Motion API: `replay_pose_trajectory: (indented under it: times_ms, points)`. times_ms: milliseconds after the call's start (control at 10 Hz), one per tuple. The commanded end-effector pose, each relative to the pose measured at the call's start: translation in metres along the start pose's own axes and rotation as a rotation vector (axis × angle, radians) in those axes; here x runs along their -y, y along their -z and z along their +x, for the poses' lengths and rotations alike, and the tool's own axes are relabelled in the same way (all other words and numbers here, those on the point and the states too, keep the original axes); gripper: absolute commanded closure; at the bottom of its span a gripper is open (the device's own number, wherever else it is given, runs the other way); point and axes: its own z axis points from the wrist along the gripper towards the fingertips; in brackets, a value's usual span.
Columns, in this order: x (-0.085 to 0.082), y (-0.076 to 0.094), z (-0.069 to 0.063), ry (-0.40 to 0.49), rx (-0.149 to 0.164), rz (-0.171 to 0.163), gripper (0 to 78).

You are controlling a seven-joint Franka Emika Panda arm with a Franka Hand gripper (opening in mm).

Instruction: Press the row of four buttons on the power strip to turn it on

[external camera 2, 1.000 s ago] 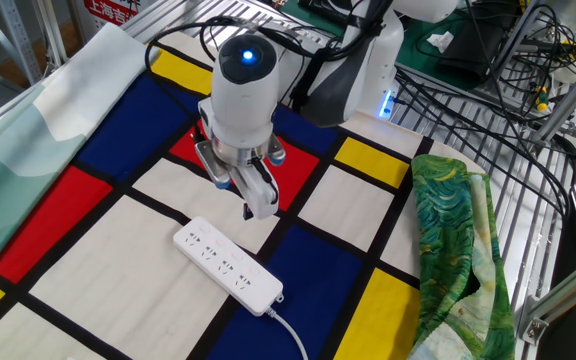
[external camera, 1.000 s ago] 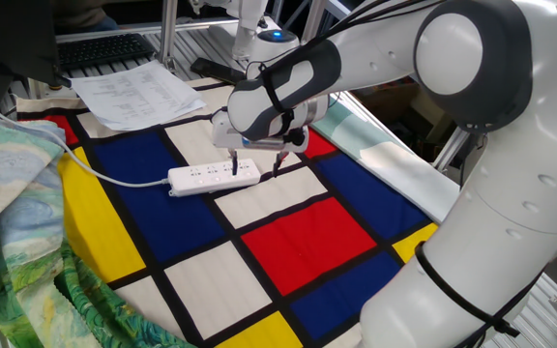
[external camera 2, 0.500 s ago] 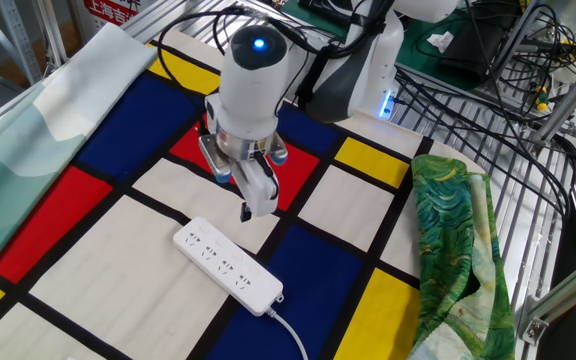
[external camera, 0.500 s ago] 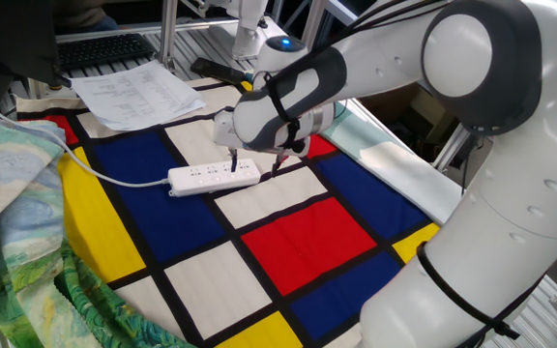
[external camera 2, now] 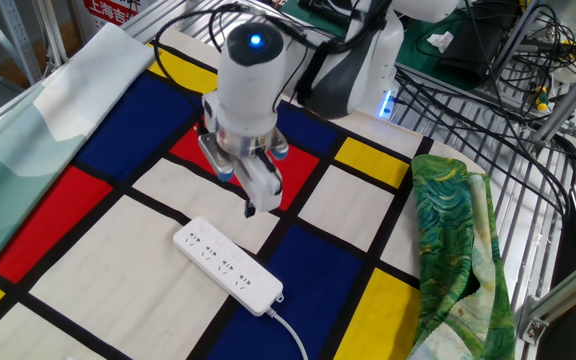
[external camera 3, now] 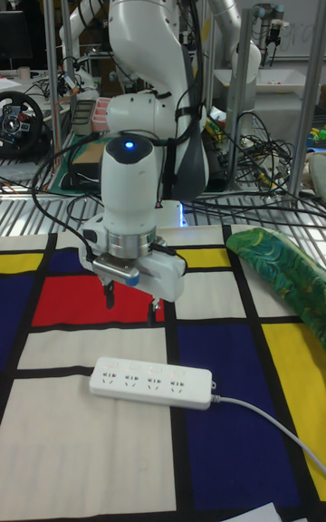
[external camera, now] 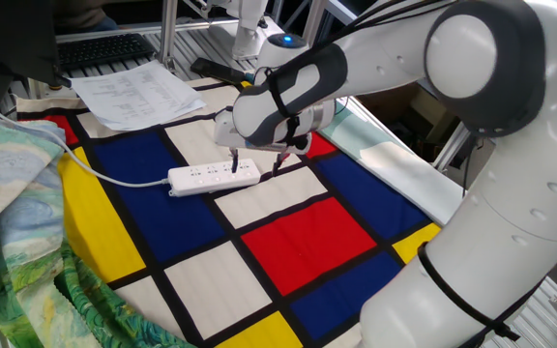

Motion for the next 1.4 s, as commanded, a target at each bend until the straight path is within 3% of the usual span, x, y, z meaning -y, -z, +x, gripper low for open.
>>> replay_pose_trajectory:
  times_ms: [100, 600, 800, 1400]
  points:
    - [0.005, 0.019, 0.008, 0.04, 0.006, 0.007, 0.2]
    - [0.018, 0.05, 0.006, 0.127, 0.013, 0.037, 0.2]
    - [0.022, 0.055, 0.006, 0.157, 0.028, 0.072, 0.2]
    - [0.025, 0.059, 0.007, 0.263, 0.007, 0.054, 0.2]
